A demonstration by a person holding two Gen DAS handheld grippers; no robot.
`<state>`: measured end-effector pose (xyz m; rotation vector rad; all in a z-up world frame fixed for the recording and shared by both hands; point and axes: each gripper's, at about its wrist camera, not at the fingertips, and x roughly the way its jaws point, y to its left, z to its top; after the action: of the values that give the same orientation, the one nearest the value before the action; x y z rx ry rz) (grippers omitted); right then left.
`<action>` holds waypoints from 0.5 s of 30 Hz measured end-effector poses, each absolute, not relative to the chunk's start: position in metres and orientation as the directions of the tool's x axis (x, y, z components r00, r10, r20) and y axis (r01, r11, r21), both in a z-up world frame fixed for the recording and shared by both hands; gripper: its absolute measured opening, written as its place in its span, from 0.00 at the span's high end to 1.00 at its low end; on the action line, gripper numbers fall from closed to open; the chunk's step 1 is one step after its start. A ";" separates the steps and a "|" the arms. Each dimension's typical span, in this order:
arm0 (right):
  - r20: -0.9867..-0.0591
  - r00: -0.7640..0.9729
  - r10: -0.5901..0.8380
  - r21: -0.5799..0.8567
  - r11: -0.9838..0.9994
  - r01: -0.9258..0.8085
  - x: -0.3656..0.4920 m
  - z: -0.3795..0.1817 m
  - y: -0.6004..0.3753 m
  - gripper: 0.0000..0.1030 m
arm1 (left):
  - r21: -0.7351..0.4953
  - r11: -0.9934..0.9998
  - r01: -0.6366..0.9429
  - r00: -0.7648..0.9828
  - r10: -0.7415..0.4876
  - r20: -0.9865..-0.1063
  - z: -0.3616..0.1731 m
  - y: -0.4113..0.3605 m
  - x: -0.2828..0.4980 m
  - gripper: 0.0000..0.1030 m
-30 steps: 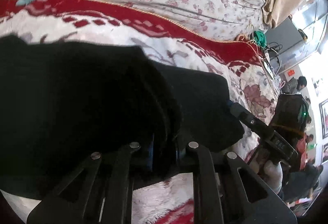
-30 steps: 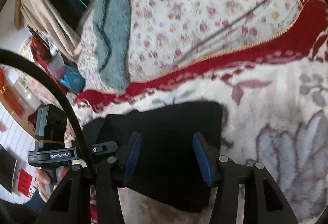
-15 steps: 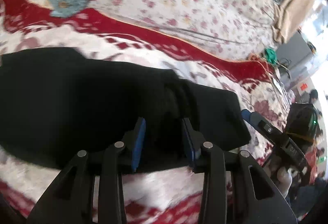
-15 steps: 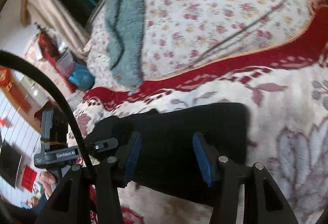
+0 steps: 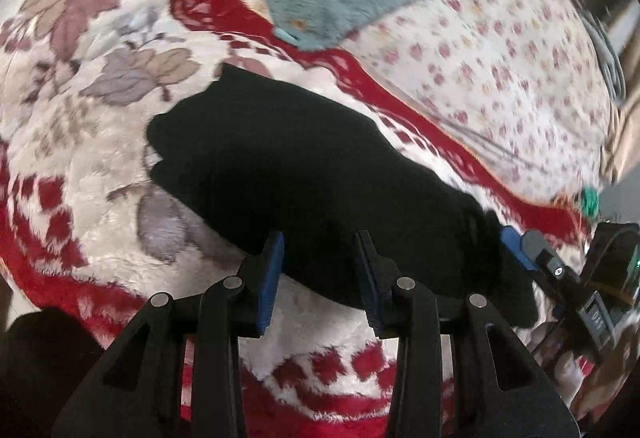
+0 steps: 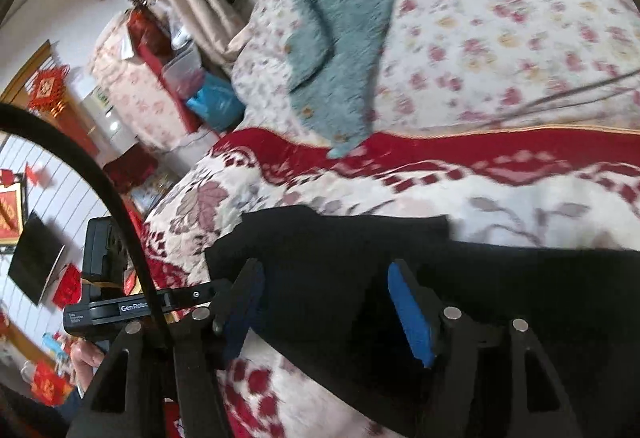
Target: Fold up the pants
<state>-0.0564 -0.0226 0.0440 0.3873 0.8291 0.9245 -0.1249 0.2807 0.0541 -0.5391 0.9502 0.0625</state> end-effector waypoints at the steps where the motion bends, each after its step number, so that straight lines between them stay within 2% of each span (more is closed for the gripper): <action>1: -0.462 0.323 0.826 0.616 0.561 -0.552 -0.054 0.044 -0.015 0.39 | -0.423 0.856 -0.297 0.592 -0.183 -0.785 0.053 0.283 -0.125 0.66; 4: -0.465 0.296 0.834 0.610 0.545 -0.575 -0.046 0.049 0.011 0.39 | -0.472 0.812 -0.343 0.610 -0.190 -0.770 0.049 0.294 -0.131 0.66; 9: -0.484 0.261 0.835 0.572 0.527 -0.629 -0.032 0.057 0.050 0.32 | -0.547 0.754 -0.363 0.660 -0.206 -0.722 0.051 0.306 -0.144 0.66; 13: -0.510 0.227 0.830 0.527 0.510 -0.679 -0.019 0.062 0.084 0.32 | -0.584 0.714 -0.385 0.716 -0.168 -0.677 0.054 0.321 -0.159 0.40; 15: -0.531 0.207 0.822 0.501 0.501 -0.706 -0.012 0.064 0.105 0.32 | -0.606 0.676 -0.419 0.733 -0.143 -0.665 0.050 0.332 -0.162 0.32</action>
<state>-0.0117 0.1047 0.0641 0.1609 0.8461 1.0705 -0.1624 0.3321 0.0496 -0.8317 0.7525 0.1726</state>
